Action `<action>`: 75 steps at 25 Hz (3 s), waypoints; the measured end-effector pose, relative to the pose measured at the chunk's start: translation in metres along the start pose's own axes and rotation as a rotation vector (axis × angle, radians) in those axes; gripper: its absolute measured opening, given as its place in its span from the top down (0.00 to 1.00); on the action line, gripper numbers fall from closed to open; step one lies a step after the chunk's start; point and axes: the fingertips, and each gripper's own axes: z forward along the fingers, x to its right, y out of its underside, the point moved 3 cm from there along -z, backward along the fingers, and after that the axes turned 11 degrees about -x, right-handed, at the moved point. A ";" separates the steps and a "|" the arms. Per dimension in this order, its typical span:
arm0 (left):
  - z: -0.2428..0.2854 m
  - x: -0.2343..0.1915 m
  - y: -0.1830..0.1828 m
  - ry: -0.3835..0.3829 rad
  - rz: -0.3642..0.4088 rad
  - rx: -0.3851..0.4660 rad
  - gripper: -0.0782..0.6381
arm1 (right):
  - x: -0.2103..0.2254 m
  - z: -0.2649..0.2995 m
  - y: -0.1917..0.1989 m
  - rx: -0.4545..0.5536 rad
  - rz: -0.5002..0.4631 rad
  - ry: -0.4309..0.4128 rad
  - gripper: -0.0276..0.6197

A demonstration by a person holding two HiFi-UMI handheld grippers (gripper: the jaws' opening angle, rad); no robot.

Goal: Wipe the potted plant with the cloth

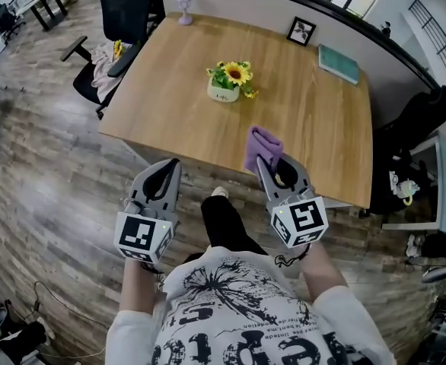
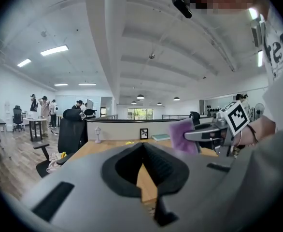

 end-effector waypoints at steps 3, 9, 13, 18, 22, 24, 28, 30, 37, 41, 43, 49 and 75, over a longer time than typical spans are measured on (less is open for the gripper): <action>0.034 -0.020 -0.006 0.020 0.011 -0.017 0.89 | 0.024 0.034 -0.004 -0.014 0.016 0.030 0.84; 0.108 -0.049 -0.018 0.099 0.039 -0.072 0.89 | 0.076 0.080 -0.008 -0.056 0.067 0.112 0.84; 0.163 -0.065 -0.022 0.145 0.057 -0.113 0.89 | 0.116 0.111 -0.010 -0.096 0.067 0.168 0.84; 0.215 -0.071 -0.010 0.219 0.043 -0.194 0.89 | 0.151 0.141 0.014 -0.218 0.106 0.210 0.84; 0.230 -0.055 0.005 0.238 0.073 -0.288 0.89 | 0.161 0.139 0.045 -0.316 0.161 0.189 0.84; 0.240 -0.050 0.011 0.251 0.091 -0.315 0.89 | 0.166 0.144 0.060 -0.359 0.182 0.186 0.84; 0.269 -0.053 0.029 0.309 0.054 -0.358 0.89 | 0.177 0.173 0.083 -0.460 0.220 0.180 0.84; 0.284 -0.057 0.039 0.340 0.017 -0.404 0.89 | 0.180 0.189 0.087 -0.498 0.229 0.168 0.84; 0.299 -0.058 0.056 0.387 0.004 -0.470 0.89 | 0.173 0.224 0.093 -0.571 0.265 0.067 0.84; 0.299 -0.057 0.055 0.417 0.007 -0.474 0.89 | 0.161 0.232 0.098 -0.593 0.276 0.026 0.84; 0.299 -0.058 0.054 0.430 0.024 -0.464 0.89 | 0.153 0.234 0.099 -0.599 0.278 0.009 0.84; 0.297 -0.058 0.055 0.448 0.018 -0.418 0.89 | 0.130 0.232 0.102 -0.614 0.280 -0.014 0.84; 0.308 -0.066 0.051 0.706 0.160 -0.309 0.89 | 0.055 0.205 0.113 -0.559 0.541 0.314 0.84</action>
